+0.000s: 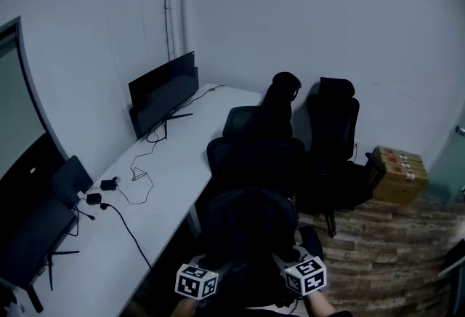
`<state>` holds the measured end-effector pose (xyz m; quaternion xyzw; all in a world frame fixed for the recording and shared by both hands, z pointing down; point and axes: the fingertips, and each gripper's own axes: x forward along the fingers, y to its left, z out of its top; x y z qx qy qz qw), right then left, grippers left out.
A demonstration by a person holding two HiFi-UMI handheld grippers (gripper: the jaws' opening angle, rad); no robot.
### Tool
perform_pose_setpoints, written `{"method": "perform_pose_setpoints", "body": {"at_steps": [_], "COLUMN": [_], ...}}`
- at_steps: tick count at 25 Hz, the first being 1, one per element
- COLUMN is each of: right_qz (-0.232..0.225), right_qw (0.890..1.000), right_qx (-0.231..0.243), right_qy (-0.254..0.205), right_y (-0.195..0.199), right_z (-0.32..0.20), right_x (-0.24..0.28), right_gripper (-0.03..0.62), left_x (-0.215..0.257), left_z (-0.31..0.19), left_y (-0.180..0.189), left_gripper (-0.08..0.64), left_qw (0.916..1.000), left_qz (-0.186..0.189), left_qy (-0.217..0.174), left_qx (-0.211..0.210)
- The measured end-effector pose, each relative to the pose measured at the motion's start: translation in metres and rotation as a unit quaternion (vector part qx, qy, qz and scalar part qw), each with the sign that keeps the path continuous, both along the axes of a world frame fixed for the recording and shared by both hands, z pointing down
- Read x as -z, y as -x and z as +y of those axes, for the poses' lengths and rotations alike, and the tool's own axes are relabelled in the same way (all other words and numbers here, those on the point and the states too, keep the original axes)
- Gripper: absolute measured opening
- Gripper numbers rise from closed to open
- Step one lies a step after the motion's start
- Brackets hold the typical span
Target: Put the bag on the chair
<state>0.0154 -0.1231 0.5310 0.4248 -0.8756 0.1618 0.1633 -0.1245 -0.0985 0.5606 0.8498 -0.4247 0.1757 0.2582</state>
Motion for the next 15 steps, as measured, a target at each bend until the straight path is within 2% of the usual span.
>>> {"method": "perform_pose_setpoints", "body": {"at_steps": [8, 15], "right_qz": [0.000, 0.005], "right_qw": [0.999, 0.999], "right_qx": [-0.035, -0.032], "right_qy": [-0.010, -0.013], "right_y": [0.023, 0.023], "right_z": [-0.034, -0.073], "right_x": [0.016, 0.014], "right_gripper": [0.109, 0.109], "left_x": [0.014, 0.011], "left_z": [-0.047, -0.086], "left_y": [0.025, 0.025], "left_gripper": [0.213, 0.215], "left_qw": [0.9989, 0.9989], "left_qz": [0.002, 0.007], "left_qy": [-0.012, -0.013], "left_qx": [-0.046, -0.044]}}
